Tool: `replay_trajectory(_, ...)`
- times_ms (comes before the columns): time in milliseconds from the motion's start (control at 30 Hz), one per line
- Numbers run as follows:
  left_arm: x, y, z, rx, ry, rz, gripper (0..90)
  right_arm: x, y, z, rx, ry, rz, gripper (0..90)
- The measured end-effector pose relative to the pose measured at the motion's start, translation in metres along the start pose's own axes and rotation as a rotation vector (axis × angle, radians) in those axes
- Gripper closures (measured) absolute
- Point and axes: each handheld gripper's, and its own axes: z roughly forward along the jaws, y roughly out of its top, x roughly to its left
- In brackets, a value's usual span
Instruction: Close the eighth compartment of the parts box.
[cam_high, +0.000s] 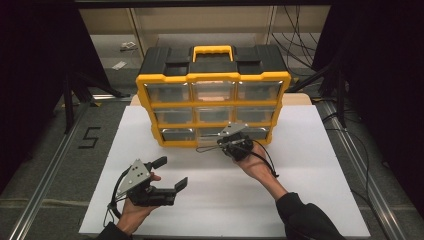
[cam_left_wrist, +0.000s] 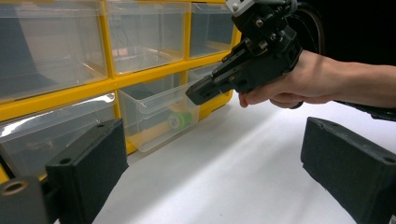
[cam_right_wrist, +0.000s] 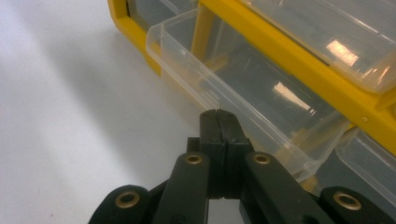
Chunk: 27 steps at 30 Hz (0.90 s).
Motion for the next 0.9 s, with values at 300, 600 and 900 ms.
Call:
replay_trajectory(300, 0.000, 0.000, 0.000, -0.001, -0.001, -0.004, 6.8, -0.005, 0.003, 0.004, -0.003, -0.020, 0.001, 90.0)
replay_trajectory(600, 0.000, 0.000, 0.000, -0.002, -0.001, -0.002, 6.8, -0.008, 0.005, 0.008, -0.006, -0.034, 0.002, 90.0)
replay_trajectory(900, -0.001, 0.000, 0.000, -0.002, 0.001, -0.001, 6.8, -0.010, 0.007, 0.011, -0.004, -0.047, -0.002, 90.0)
